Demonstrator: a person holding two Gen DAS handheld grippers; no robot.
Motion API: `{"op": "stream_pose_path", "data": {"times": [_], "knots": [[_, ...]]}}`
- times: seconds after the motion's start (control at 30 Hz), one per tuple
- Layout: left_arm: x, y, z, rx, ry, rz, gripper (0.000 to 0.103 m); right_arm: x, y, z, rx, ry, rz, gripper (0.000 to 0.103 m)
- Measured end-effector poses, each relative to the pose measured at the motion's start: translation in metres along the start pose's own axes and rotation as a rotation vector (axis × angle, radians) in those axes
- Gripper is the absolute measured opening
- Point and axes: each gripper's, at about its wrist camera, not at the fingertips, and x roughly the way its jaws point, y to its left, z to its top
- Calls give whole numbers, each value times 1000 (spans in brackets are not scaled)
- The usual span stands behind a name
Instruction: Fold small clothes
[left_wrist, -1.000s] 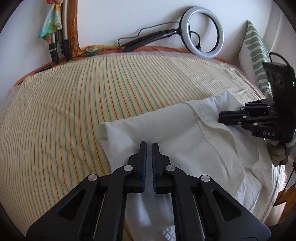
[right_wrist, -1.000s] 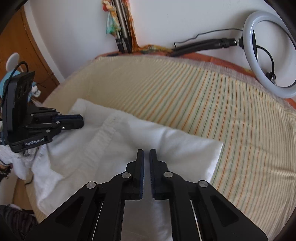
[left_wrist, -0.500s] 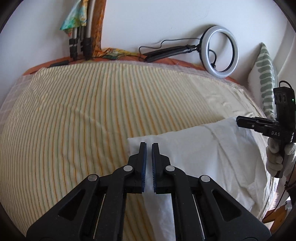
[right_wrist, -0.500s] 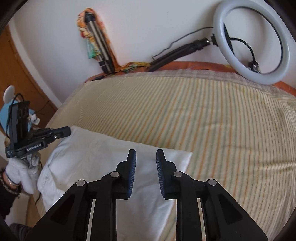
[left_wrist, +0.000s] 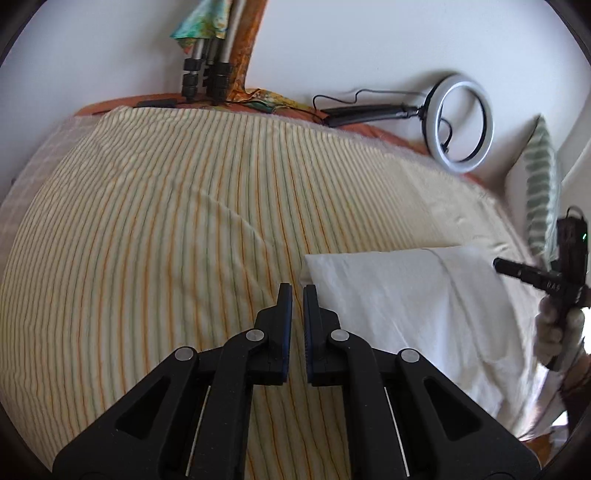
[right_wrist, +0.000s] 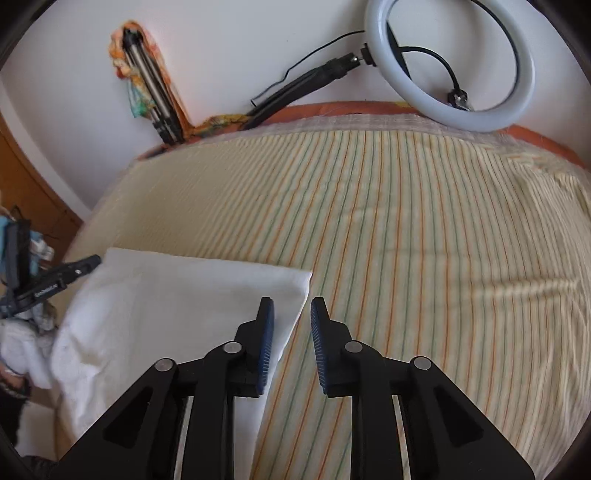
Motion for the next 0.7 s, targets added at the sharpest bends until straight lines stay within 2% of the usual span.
{"op": "stream_pose_path", "data": {"times": [0.03,0.07,0.1,0.13,0.17,0.37,0.57,0.7], "knots": [[-7,3,-2,-29,-2,-23,16,-10,-5,-5,26,-6,21,35],[-13,9,-7,-72,2,-73,26,-16,-8,-9,52,-9,45,48],[-18,13,-10,-113,9,-119,44,-23,-13,-14,90,-10,90,54],[-22,17,-14,-154,14,-154,48,-28,-18,-21,127,-5,131,54],[-24,21,-21,-200,30,-201,48,-31,-21,-26,154,0,161,54],[-19,21,-49,-342,108,-334,48,-31,-22,-57,215,43,256,54],[-5,17,-52,-382,144,-364,48,-24,-14,-70,227,66,304,54],[3,10,-49,-366,153,-359,48,-20,-12,-70,243,66,307,52]]}}
